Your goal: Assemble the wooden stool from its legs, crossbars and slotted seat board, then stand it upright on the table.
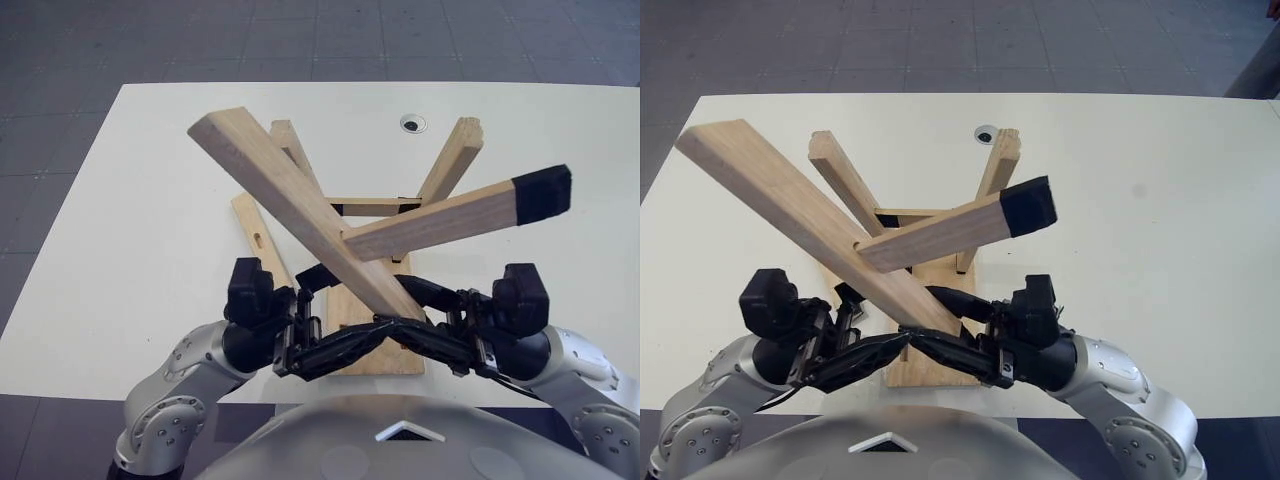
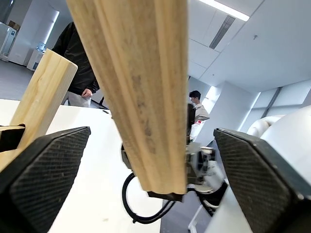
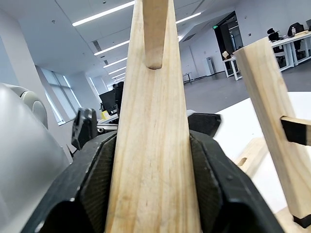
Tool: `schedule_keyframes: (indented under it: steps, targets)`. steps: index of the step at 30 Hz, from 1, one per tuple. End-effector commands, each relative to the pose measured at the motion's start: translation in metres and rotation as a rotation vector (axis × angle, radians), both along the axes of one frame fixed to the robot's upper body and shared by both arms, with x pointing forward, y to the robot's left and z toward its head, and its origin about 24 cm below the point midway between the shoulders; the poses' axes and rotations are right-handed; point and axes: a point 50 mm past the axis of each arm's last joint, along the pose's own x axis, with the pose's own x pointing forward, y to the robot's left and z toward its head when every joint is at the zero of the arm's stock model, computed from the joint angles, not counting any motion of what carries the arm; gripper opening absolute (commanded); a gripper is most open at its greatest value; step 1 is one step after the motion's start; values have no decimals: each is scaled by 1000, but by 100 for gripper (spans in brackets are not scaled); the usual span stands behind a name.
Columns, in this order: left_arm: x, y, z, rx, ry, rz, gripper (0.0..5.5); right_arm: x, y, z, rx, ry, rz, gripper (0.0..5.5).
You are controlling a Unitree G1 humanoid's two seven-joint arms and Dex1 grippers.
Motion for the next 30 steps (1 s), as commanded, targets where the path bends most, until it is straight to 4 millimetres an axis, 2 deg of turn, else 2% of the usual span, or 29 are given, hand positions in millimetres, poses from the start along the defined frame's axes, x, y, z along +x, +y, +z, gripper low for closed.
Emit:
schedule_keyframes:
  steps: [1, 6, 20, 24, 30]
  targets:
    - [1, -3, -1, 27, -15, 17, 469, -4, 7, 1, 3, -13, 30, 208]
    - [-1, -4, 0, -23, 7, -5, 469, -13, 17, -9, -12, 33, 93, 208]
    - [-12, 1, 5, -166, 23, -123, 258, -15, 22, -13, 30, 79, 121, 208]
    - [-7, 2, 8, -220, -2, -99, 206, -10, 24, -14, 100, 122, 128, 207]
    - [3, 4, 12, -256, -9, -27, 205, -10, 30, -17, 158, 166, 147, 205]
